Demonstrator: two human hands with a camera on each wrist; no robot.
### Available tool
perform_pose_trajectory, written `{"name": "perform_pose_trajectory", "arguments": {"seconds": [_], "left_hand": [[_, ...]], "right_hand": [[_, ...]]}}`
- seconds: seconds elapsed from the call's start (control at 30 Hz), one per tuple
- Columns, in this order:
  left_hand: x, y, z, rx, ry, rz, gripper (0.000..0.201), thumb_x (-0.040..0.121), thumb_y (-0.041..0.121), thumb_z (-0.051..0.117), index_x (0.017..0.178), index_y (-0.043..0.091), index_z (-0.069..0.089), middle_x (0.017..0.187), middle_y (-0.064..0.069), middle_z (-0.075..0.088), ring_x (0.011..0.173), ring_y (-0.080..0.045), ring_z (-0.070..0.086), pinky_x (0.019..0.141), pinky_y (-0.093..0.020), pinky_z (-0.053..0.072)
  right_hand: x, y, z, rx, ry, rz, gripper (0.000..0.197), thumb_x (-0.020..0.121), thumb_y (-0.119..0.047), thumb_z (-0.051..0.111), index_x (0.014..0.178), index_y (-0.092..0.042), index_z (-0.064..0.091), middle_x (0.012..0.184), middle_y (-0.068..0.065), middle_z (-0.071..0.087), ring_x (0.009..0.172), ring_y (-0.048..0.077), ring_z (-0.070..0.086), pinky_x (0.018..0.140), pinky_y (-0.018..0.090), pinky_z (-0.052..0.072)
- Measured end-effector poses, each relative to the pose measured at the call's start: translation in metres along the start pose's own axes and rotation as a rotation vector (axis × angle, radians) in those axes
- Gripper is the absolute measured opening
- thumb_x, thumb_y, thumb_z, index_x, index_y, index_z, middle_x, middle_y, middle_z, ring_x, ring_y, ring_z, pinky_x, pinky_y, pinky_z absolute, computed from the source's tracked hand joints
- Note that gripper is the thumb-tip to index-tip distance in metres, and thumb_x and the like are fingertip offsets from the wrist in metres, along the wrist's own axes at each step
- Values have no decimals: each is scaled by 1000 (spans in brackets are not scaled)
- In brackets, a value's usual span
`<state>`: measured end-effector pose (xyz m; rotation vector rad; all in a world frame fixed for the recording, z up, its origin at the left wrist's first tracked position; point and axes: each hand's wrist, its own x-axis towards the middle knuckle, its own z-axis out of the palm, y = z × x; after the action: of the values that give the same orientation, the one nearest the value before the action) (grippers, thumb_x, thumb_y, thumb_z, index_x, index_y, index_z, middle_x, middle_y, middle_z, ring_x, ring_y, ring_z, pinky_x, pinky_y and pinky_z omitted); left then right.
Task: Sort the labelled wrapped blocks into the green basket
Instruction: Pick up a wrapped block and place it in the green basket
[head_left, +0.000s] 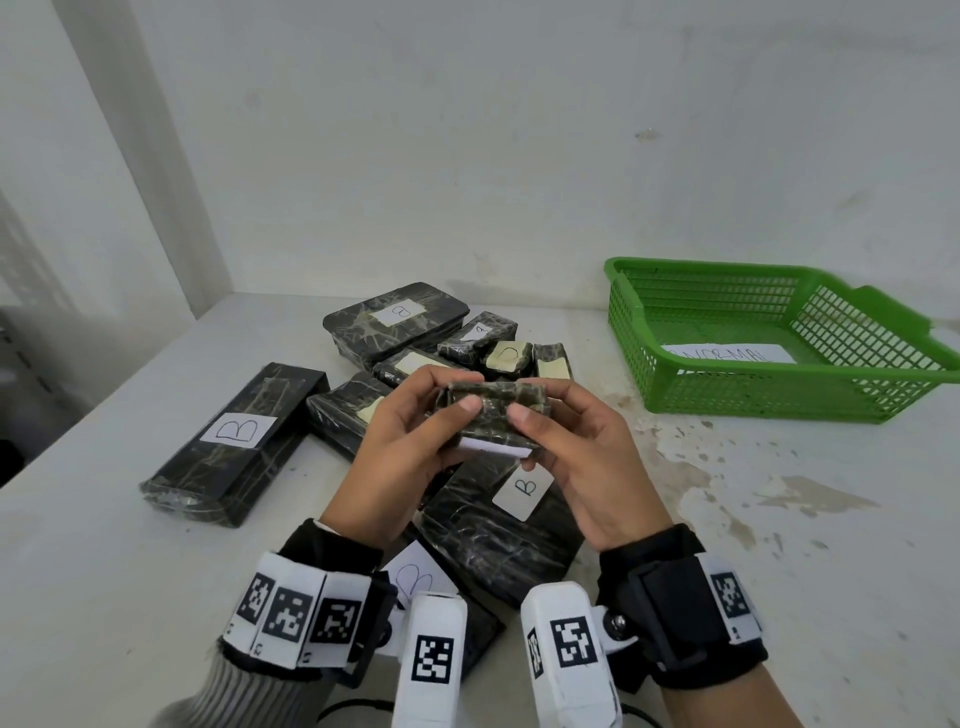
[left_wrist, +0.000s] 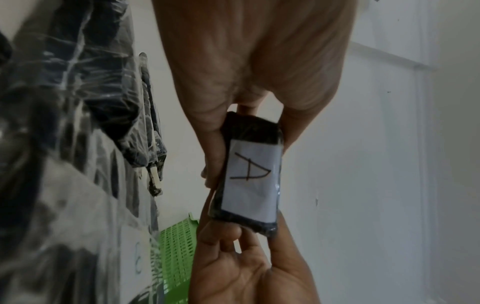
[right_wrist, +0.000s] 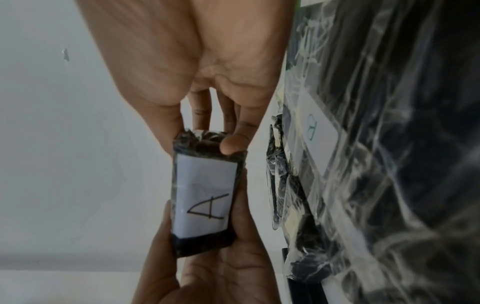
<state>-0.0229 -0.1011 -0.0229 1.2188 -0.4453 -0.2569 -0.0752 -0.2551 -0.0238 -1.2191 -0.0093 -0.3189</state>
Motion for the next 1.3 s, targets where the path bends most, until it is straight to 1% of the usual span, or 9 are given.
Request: {"name": "perform_pose_trajectory", "arguments": {"seconds": [0.1, 0.3, 0.5, 0.57, 0.63, 0.73, 0.9, 1.07, 1.3], "left_hand": [[0, -2, -1, -3, -14, -12, 42, 81, 10, 58, 121, -2, 57, 118, -30, 61, 97, -33, 63, 89, -51, 53], [1, 1, -3, -90, -19, 4, 47, 79, 7, 58, 124, -6, 53, 112, -26, 63, 97, -30, 64, 79, -36, 58], [1, 1, -7, -90, -35, 44, 45, 78, 2, 57, 123, -3, 55, 112, -11, 66, 100, -25, 62, 80, -30, 54], [0, 2, -6, -105, -42, 64, 44, 79, 1, 56, 122, -2, 54, 106, -7, 69, 97, -21, 65, 78, -27, 55], [0, 3, -6, -119, -47, 90, 41, 79, 0, 56, 120, 0, 55, 103, -5, 69, 94, -19, 66, 78, -27, 57], [-1, 4, -6, -106, -56, 114, 35, 76, -2, 57, 110, 7, 59, 109, -3, 67, 98, -18, 65, 77, -26, 56], [-2, 8, -6, -66, -136, 113, 45, 75, 7, 68, 117, 16, 58, 125, -12, 57, 108, -23, 61, 85, -32, 55], [-1, 8, -2, -131, -68, 51, 65, 82, 38, 63, 143, 28, 40, 135, -18, 55, 123, -29, 58, 96, -49, 52], [-1, 4, 3, -36, 52, 95, 36, 90, 18, 64, 126, 19, 59, 117, -2, 69, 106, -17, 68, 81, -42, 60]], "right_hand": [[0, 1, -1, -10, 16, -8, 30, 69, -15, 73, 98, -11, 68, 89, 5, 71, 74, 13, 65, 53, 22, 50], [1, 1, -3, 60, -84, 71, 41, 74, -12, 72, 114, -13, 63, 104, 5, 70, 91, 16, 65, 75, 26, 54], [0, 4, -1, 48, -108, 12, 49, 73, -5, 72, 119, -13, 62, 114, 9, 69, 110, 22, 64, 94, 31, 52], [1, 4, -1, 51, -107, 26, 56, 76, -13, 79, 127, -18, 57, 117, 10, 67, 108, 22, 65, 89, 32, 55], [0, 2, 0, 43, -73, 88, 70, 72, -43, 82, 133, -27, 53, 116, 6, 68, 102, 18, 66, 72, 31, 58], [-3, -1, 1, -72, -74, 158, 81, 66, -76, 66, 130, -25, 58, 118, 7, 69, 92, 17, 68, 52, 26, 53], [-1, -3, 1, -3, -47, 129, 51, 89, -48, 62, 123, -10, 60, 111, 13, 69, 83, 17, 69, 50, 25, 51], [1, 0, 1, 123, -34, 94, 41, 84, -25, 59, 124, -16, 59, 121, 12, 65, 101, 21, 67, 68, 32, 59], [1, 0, 2, 147, -50, 73, 49, 85, -26, 60, 131, -12, 53, 126, 13, 64, 105, 20, 68, 74, 35, 59]]}}
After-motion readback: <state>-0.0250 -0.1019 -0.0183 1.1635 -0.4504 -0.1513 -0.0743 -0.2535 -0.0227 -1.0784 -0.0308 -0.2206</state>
